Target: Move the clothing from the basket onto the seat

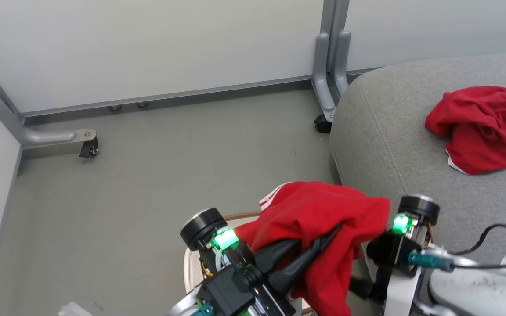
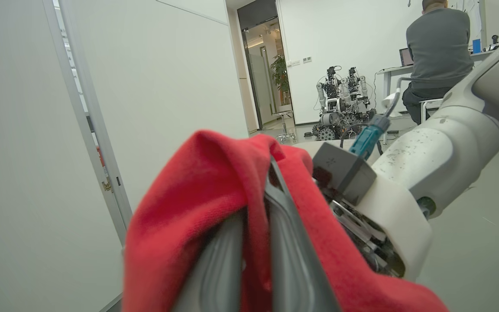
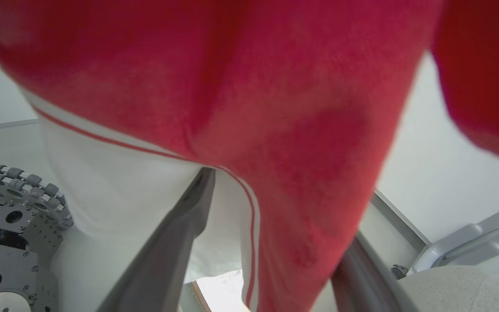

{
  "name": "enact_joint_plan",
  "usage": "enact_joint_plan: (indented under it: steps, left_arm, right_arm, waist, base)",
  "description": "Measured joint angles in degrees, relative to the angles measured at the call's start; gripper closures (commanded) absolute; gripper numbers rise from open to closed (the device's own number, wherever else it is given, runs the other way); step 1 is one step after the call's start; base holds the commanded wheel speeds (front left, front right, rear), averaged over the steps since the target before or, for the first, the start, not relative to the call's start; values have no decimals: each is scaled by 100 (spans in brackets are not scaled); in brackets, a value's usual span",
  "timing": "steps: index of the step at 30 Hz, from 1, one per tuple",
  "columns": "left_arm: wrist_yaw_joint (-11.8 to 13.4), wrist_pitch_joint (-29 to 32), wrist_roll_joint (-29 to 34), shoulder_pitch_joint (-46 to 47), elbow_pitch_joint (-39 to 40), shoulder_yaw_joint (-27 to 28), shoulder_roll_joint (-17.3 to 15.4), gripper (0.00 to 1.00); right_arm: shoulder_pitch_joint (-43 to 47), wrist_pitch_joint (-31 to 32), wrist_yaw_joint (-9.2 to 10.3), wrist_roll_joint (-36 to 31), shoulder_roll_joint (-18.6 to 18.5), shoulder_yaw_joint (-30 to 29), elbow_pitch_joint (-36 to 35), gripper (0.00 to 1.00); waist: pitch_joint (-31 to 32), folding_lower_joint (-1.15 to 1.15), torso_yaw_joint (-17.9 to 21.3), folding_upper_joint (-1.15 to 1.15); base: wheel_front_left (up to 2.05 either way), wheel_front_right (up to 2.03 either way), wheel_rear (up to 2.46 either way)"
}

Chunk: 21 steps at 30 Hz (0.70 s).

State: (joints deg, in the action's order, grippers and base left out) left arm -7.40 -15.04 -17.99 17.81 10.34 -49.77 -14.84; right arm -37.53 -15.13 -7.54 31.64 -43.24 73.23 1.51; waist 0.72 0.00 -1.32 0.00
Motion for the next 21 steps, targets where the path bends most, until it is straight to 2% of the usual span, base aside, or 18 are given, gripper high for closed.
enact_joint_plan:
  steps: [4,5,6,14,21]
  left_arm:
    - [0,0,-9,46,-41,-57,4,100]
    - [0,0,-13,45,-44,-32,13,100]
    - [0,0,-24,45,-44,5,23,100]
    - [0,-1,-31,-4,-57,169,68,100]
    - [0,-1,-31,-86,-66,353,86,100]
  right_arm:
    - [323,0,0,-181,179,22,-103,0]
    - [335,0,0,-189,205,22,-102,57]
    - [337,0,0,-193,229,18,-105,100]
    - [292,0,0,222,400,12,-114,100]
    - [469,0,0,314,498,-487,-78,100]
  waist:
    - [24,0,-63,0]
    - [30,0,-75,0]
    - [40,0,-86,0]
    - [73,0,-102,0]
    - [47,0,-38,0]
  base:
    - [0,0,0]
    - [0,0,0]
    - [0,0,0]
    - [0,0,0]
    - [0,0,0]
